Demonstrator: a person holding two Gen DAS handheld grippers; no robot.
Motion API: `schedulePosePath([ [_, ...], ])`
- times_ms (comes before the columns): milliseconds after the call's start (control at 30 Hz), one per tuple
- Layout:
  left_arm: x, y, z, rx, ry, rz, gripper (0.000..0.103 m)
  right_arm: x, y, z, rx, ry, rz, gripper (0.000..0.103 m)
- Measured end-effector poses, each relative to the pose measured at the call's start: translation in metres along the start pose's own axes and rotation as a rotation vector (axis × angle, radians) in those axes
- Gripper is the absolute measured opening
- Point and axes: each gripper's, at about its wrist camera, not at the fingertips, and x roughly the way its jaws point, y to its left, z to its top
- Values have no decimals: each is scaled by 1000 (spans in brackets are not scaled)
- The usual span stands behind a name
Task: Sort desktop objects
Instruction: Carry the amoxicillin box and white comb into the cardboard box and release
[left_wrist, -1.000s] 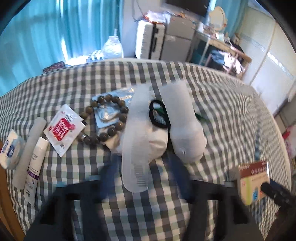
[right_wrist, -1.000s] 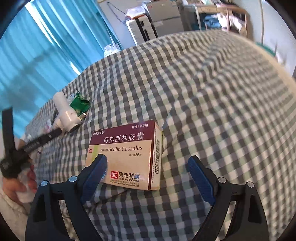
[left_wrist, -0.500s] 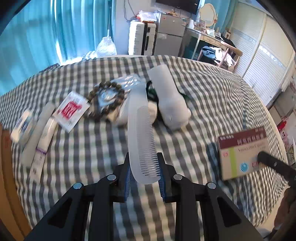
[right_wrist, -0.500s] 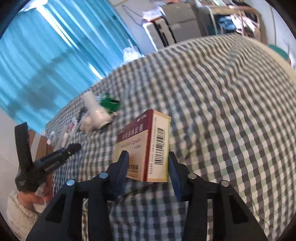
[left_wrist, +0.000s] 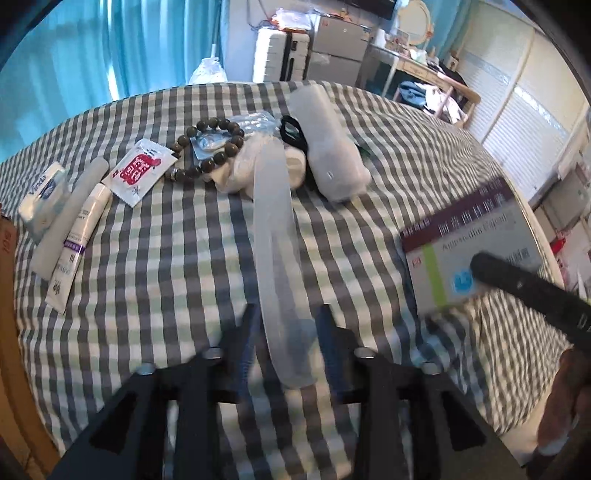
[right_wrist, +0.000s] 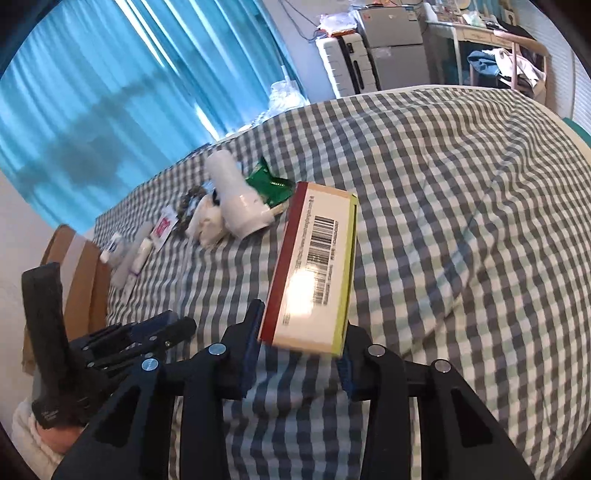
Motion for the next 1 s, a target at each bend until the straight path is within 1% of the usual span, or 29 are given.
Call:
schedulePosePath([
  [33,2,2,4,-12,-4,-1,58,6,-1,3,17,5,0,36],
  [133,12,11,15,-71,-6,-26,59,20,-3,8,28,-8,-16,31],
  [200,24,18,23,-101,15,-21,59,22,1,7,6,-24,-36,30],
  [233,28,18,25,-102,22,-18,56,22,4,6,-8,-29,-43,30],
  [267,30,17,27,-89,6,2,50,22,5,5,-17,-28,-46,30],
  [300,30,16,28,-76,-2,8,31,22,7,4,-24,-25,-49,30],
  [333,30,15,29,-66,1,4,27,21,6,4,-23,-23,-48,30],
  [433,23,11,28,-53,4,-30,27,19,7,2,-26,-22,-61,30],
  [533,4,4,20,-24,-17,-12,27,13,14,-1,-58,-17,-87,29],
  [633,-19,5,15,-63,-31,-15,27,-2,21,-6,-95,-22,-103,29],
  [733,-42,4,6,-80,-40,-9,27,-21,29,-10,-107,-31,-102,29],
  [800,-58,1,-1,-71,-50,-10,27,-31,36,-11,-109,-39,-102,29],
  [933,-90,-8,-7,-64,-78,0,27,-72,56,-23,-115,-88,-78,29],
  [1000,-113,-6,-14,-73,-101,5,27,-87,68,-27,-131,-102,-69,29],
])
